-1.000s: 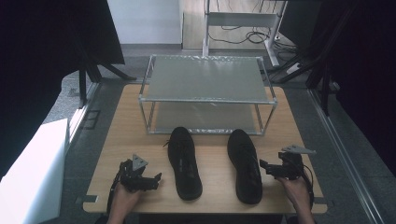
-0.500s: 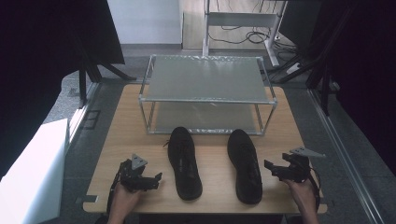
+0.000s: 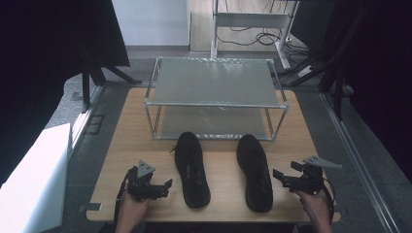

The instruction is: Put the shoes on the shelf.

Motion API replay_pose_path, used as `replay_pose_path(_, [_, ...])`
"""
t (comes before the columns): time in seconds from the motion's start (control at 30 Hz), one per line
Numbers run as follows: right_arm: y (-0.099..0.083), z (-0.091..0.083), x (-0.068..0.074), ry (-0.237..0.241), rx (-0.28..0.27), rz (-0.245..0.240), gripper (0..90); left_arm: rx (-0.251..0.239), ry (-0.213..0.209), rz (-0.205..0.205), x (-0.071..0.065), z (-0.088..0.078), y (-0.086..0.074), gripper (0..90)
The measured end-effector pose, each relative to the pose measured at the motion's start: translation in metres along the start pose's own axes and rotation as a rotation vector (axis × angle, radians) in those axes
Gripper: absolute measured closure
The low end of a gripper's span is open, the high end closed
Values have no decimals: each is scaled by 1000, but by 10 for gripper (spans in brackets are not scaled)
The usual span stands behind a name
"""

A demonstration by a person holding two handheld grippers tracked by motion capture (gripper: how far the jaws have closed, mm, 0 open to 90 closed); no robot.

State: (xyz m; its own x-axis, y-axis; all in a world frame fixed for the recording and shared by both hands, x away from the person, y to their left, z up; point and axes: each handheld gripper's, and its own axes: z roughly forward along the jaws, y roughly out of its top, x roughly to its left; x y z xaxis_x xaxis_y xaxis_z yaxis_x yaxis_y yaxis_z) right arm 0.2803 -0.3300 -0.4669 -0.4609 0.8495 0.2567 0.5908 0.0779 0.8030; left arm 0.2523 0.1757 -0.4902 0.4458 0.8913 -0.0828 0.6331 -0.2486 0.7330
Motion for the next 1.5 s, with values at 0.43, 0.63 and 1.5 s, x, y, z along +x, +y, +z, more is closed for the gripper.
replay_pose_path(0.43, [-1, 10, 21, 85, -9, 33, 67, -96, -72, -83, -28, 1, 20, 0])
replay_pose_path(0.63, [-4, 28, 23, 109, 22, 50, 81, -104, -104, -77, -40, 13, 35, 0])
replay_pose_path(1.5, [1, 64, 33, -165, 24, -35, 666, -3, -4, -97, -26, 55, 49, 482])
